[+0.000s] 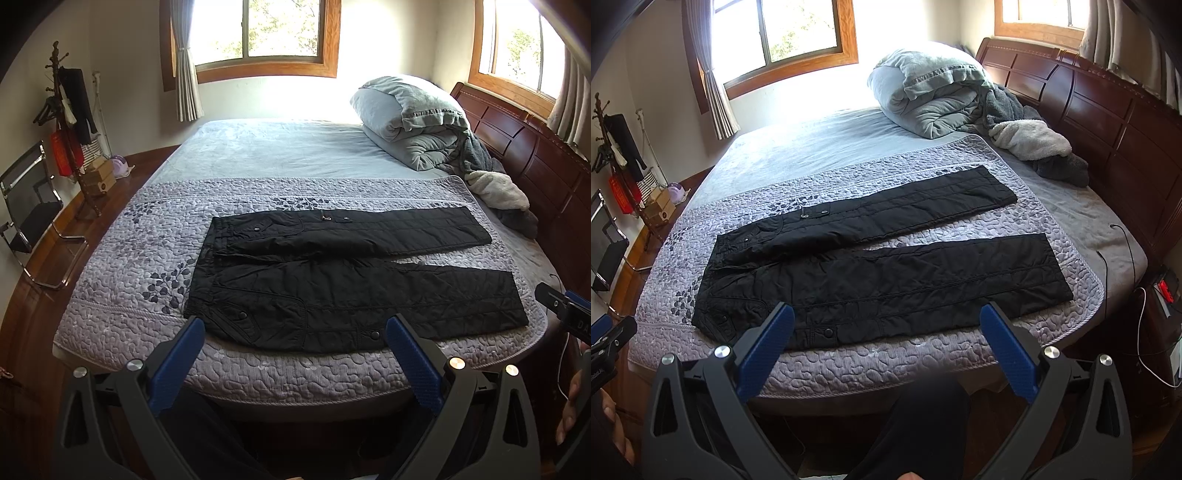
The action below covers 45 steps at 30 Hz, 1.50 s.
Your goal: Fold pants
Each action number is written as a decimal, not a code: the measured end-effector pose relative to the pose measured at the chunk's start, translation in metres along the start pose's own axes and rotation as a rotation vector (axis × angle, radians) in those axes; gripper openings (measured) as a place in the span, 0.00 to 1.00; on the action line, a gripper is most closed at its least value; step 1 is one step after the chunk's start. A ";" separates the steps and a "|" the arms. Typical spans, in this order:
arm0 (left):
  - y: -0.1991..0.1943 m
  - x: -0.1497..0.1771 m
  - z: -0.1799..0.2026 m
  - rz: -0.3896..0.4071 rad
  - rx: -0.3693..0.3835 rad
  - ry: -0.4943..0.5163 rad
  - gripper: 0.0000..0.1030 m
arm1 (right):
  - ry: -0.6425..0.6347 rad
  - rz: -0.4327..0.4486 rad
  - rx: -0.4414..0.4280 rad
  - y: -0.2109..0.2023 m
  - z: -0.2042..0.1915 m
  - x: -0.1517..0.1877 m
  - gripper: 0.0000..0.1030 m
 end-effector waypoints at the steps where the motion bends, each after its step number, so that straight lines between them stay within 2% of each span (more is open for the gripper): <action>1: 0.000 0.000 0.000 0.001 0.000 0.001 0.96 | 0.001 0.000 -0.002 0.000 0.000 0.000 0.98; 45: -0.001 -0.002 0.002 0.004 -0.005 0.002 0.96 | -0.006 -0.002 0.001 0.002 -0.004 0.002 0.98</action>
Point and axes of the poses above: each gripper's, at about its wrist camera, not at the fingertips, and y roughly the way its jaws point, z to its right, x to its underside, the point moved 8 cm from there along y, roughly the way its jaws point, and after that the axes turned 14 degrees about x, right-handed, at the moved point
